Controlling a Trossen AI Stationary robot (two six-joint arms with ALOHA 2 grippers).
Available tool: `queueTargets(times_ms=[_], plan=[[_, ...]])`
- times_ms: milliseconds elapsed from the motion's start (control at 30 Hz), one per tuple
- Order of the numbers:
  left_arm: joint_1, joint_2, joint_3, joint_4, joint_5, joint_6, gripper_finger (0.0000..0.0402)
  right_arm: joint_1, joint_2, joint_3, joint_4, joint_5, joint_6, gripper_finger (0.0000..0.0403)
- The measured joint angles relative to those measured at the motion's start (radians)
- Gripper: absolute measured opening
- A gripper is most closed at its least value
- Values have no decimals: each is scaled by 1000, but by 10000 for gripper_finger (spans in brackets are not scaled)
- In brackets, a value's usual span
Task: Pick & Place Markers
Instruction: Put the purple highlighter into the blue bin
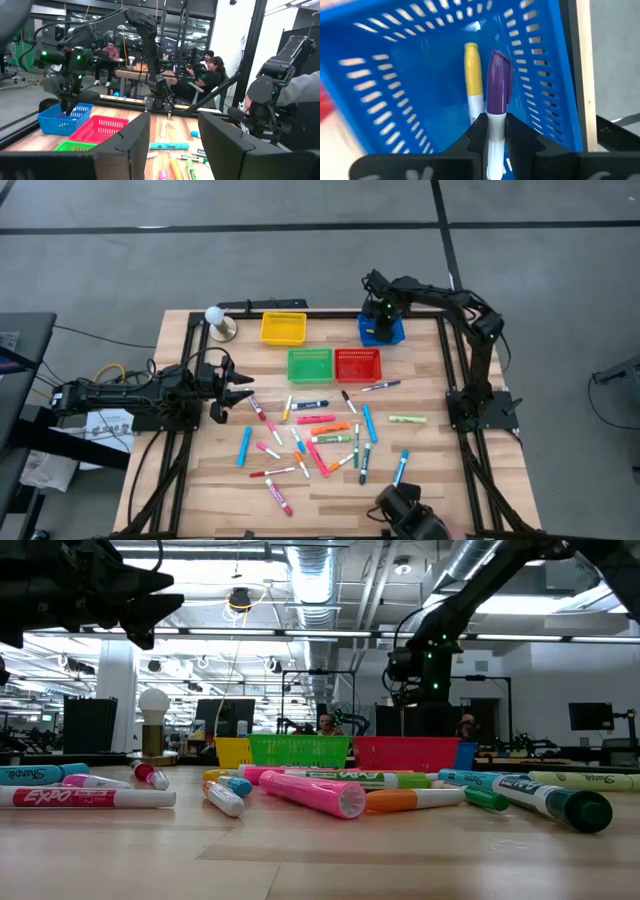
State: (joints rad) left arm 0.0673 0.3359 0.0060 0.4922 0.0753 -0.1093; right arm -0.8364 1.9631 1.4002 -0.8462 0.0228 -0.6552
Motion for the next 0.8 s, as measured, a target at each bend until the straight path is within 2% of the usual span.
queueTargets(times_ms=[800], plan=[[0, 0, 0, 4, 0, 0, 167, -17, 22, 0, 20, -51, -5, 53]])
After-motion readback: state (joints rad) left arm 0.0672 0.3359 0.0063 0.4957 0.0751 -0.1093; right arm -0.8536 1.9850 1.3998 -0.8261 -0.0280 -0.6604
